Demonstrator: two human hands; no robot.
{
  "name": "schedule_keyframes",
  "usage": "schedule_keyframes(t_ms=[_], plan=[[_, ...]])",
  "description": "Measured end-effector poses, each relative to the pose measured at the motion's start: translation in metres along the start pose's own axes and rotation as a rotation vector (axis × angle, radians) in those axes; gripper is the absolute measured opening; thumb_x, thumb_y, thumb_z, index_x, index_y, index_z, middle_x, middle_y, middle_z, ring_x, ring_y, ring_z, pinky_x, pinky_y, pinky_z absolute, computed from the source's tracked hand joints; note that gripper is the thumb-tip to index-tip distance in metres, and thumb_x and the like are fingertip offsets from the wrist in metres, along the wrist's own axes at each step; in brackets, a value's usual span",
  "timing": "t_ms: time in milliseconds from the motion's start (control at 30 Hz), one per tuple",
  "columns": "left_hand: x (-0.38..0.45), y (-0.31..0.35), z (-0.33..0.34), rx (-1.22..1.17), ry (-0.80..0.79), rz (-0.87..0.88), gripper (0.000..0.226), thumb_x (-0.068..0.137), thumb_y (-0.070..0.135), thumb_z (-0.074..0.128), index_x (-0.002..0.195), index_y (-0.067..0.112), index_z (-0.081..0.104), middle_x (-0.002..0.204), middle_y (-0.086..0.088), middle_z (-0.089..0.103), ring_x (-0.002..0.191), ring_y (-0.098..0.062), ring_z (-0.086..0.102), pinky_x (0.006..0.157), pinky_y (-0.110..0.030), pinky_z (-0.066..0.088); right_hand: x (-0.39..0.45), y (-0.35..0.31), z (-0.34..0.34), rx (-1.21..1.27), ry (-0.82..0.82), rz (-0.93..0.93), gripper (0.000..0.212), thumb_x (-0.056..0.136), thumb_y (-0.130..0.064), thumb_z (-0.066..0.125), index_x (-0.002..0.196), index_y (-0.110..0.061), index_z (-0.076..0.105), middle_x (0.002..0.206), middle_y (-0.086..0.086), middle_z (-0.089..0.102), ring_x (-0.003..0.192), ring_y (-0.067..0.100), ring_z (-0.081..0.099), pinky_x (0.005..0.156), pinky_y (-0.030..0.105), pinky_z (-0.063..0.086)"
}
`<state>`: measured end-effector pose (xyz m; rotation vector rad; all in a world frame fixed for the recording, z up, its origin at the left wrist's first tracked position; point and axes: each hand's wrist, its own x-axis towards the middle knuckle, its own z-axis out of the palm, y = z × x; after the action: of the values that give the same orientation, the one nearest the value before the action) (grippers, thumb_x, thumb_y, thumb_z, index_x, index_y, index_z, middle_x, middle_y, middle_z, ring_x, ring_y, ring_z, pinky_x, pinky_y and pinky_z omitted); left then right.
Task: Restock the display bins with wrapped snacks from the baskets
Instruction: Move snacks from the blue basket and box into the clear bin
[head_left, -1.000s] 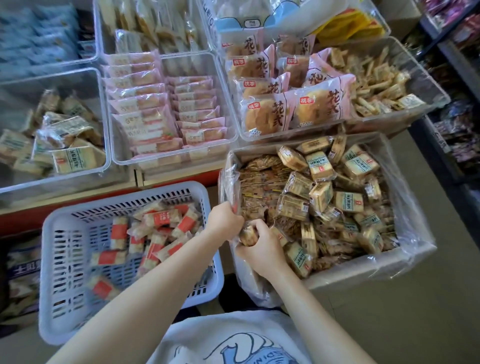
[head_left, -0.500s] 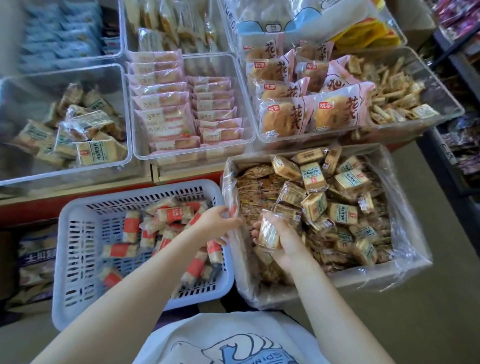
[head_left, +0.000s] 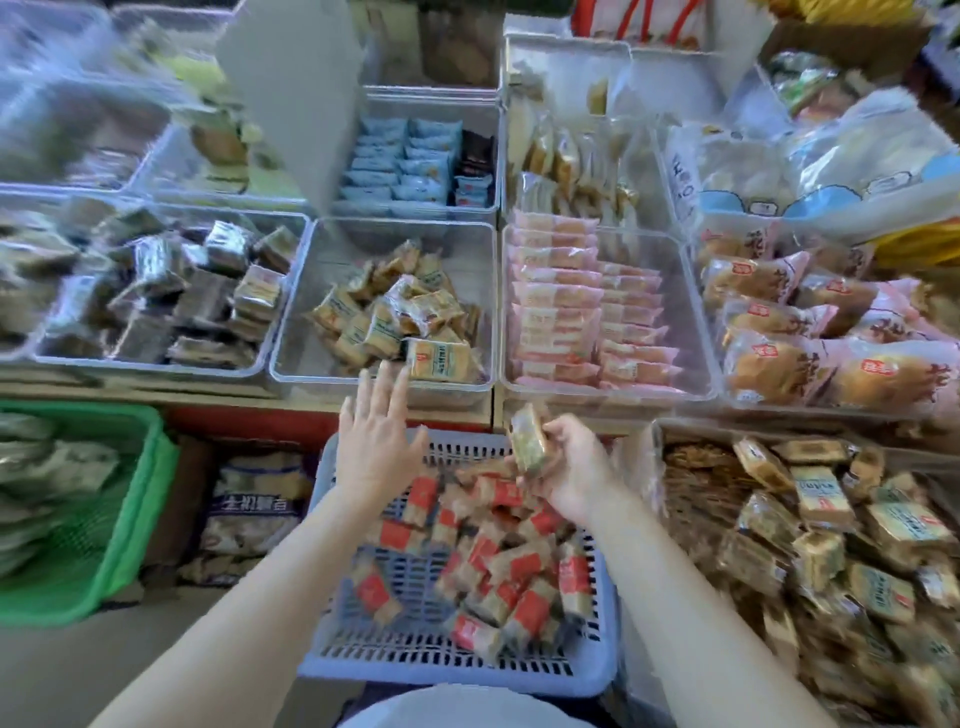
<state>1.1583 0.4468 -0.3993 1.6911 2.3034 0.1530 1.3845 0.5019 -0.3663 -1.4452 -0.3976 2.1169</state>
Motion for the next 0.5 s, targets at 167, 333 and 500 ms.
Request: schedule_keyframes(t_ms=[167, 333, 500], plan=[[0.004, -0.026, 0.01, 0.081, -0.117, 0.094, 0.085, 0.099, 0.068, 0.027, 0.157, 0.028, -0.02, 0.163, 0.002, -0.029, 0.149, -0.021, -0.028, 0.125, -0.047, -0.002, 0.022, -0.022, 0.101, -0.622, 0.247, -0.557, 0.029, 0.096, -0.029, 0.064, 0.11, -0.014, 0.044, 0.101, 0.002, 0.055, 0.079, 0.013, 0.057, 0.062, 0.024, 0.044], [0.008, -0.022, 0.013, -0.024, -0.132, 0.067, 0.088, 0.095, 0.074, 0.02, 0.157, 0.025, -0.02, 0.158, 0.001, -0.035, 0.147, -0.02, -0.033, 0.125, -0.046, -0.002, 0.085, -0.02, 0.118, -1.457, 0.367, -0.864, 0.046, 0.097, -0.046, 0.055, 0.125, -0.011, 0.049, 0.131, 0.014, 0.046, 0.125, 0.032, 0.043, 0.101, 0.047, 0.045], [0.009, -0.022, 0.014, -0.035, -0.132, 0.062, 0.092, 0.093, 0.076, 0.02, 0.156, 0.024, -0.021, 0.159, 0.0, -0.034, 0.148, -0.021, -0.032, 0.125, -0.046, 0.0, 0.094, -0.018, 0.105, -1.87, 0.303, -0.596, 0.076, 0.102, -0.058, 0.034, 0.161, -0.018, 0.007, 0.169, 0.007, 0.009, 0.156, 0.027, 0.002, 0.124, 0.054, 0.005]])
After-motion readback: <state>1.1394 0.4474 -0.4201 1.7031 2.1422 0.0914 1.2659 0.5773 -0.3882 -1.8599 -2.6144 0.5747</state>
